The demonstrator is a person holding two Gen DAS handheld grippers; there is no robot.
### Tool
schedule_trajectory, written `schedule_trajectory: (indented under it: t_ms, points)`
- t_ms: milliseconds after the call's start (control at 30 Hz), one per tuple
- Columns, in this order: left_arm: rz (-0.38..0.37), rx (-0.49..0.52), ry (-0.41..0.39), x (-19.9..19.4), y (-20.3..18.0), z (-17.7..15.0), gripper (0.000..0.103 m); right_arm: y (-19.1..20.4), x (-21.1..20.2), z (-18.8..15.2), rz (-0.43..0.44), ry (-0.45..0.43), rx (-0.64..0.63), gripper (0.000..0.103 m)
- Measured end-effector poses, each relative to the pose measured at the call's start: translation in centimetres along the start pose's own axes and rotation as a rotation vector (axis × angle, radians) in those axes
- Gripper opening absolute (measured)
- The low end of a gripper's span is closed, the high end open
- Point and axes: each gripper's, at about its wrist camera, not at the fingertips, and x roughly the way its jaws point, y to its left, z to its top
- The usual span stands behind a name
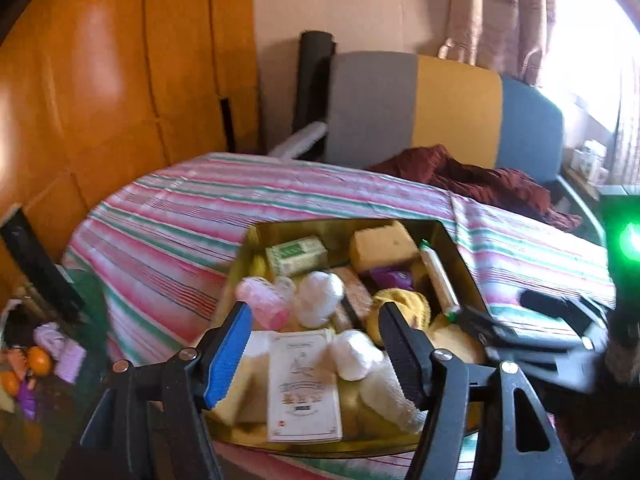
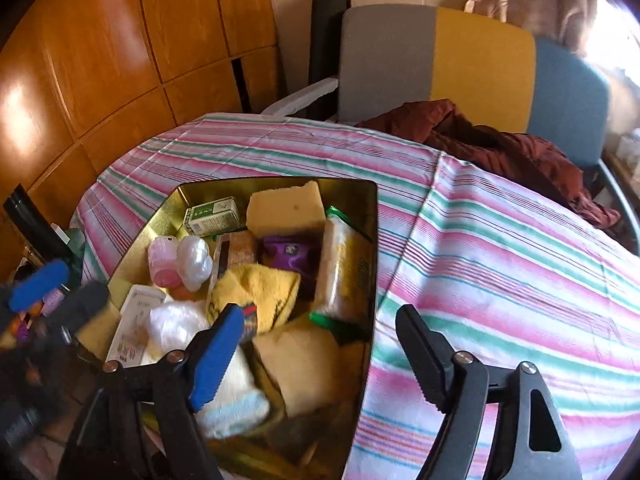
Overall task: Organize objects
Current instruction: 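Lift both open tools away from the filled tray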
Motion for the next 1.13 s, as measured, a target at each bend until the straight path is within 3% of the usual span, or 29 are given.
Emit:
schedule_trajectory:
  t_ms: [200,333,1133]
  points:
    - [0.002,0.004,-0.005,-1.3,-0.1,-0.6,0.067,0.1,-1.8,-2.9,-0.039,-0.029,0.012,0.081]
    - [-0.042,0.002,0.021,-1.5,-0.4,-1.1,0.067,0.2,-2.2,-4.1,-0.05,-0.028,0.013,0.081]
    - [-0.07,-0.011,-0.011,-2.4,0.3,-1.5,0.067,1.9,-2.9,-4.1,-0.054,-0.043,-0.034,0.085]
